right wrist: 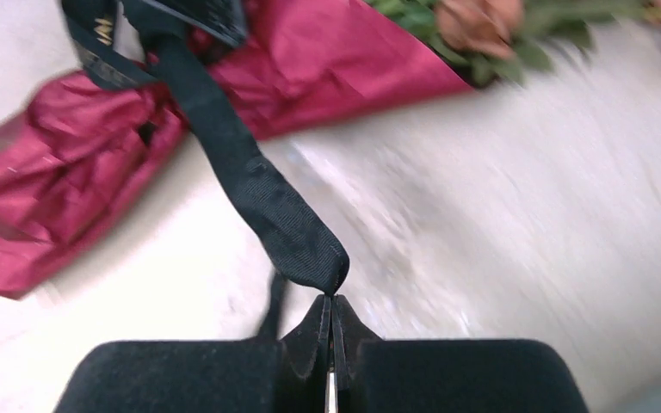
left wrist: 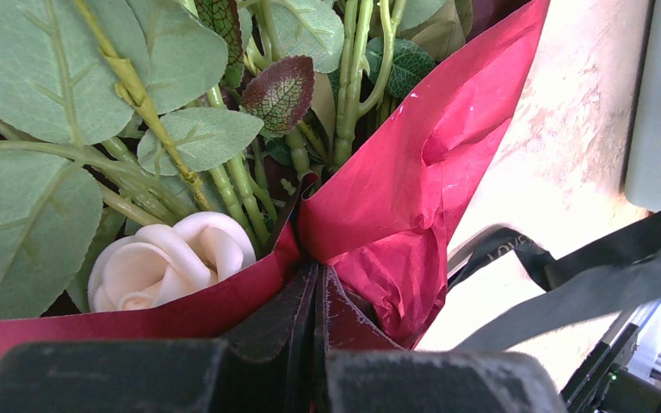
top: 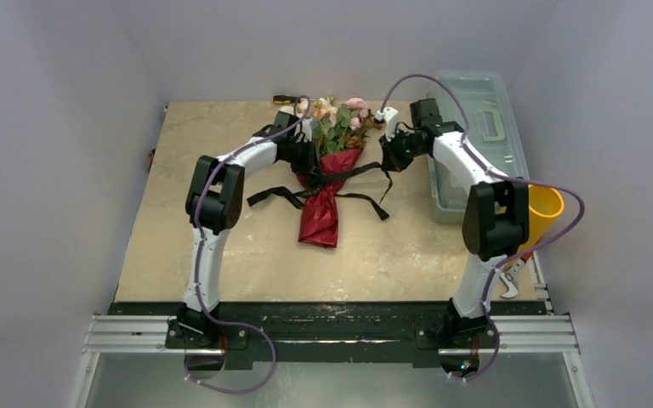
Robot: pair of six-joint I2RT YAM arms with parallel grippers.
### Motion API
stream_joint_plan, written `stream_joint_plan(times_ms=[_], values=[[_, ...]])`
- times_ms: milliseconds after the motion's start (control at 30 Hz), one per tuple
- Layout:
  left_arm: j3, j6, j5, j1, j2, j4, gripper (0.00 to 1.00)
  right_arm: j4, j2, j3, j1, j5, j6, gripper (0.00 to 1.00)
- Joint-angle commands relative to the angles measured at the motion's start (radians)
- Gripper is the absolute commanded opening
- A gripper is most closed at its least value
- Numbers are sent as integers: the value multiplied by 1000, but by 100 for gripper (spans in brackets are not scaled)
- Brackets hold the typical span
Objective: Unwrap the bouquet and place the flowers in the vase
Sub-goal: Untie the ribbon from the wrapping paper.
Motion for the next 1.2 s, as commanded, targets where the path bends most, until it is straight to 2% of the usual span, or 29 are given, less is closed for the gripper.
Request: stream_joint_plan(times_ms=[0,167,367,500,567,633,733,967,1167], values=[[-73,109,-271,50,91,-136,0,-84,-83,-58,-54,97,-47,0],[-78,108,-227,50,63,-118,0,-51,-129,-97,-89,218,-19,0],[-160,114,-133,39,-85,60,4,-27,-112,-94,-129,380,86,0],[-111,157,-188,30,-64,-13,0,-12,-146,-107,-153,445,127,0],[-121,151,-143,40,-69,-7,5,-36,-164,-118,-152,427,96,0],[-172,132,-81,42,-123,86,19,-87,-159,-109,-152,414,82,18],[-222,118,3,41,-201,207,34,-117,-151,-85,-146,336,106,35],[-226,245,52,79,-311,200,55,-100,-120,-37,-63,258,149,49],[-303,322,79,137,-422,180,59,-52,-88,27,14,178,213,58]])
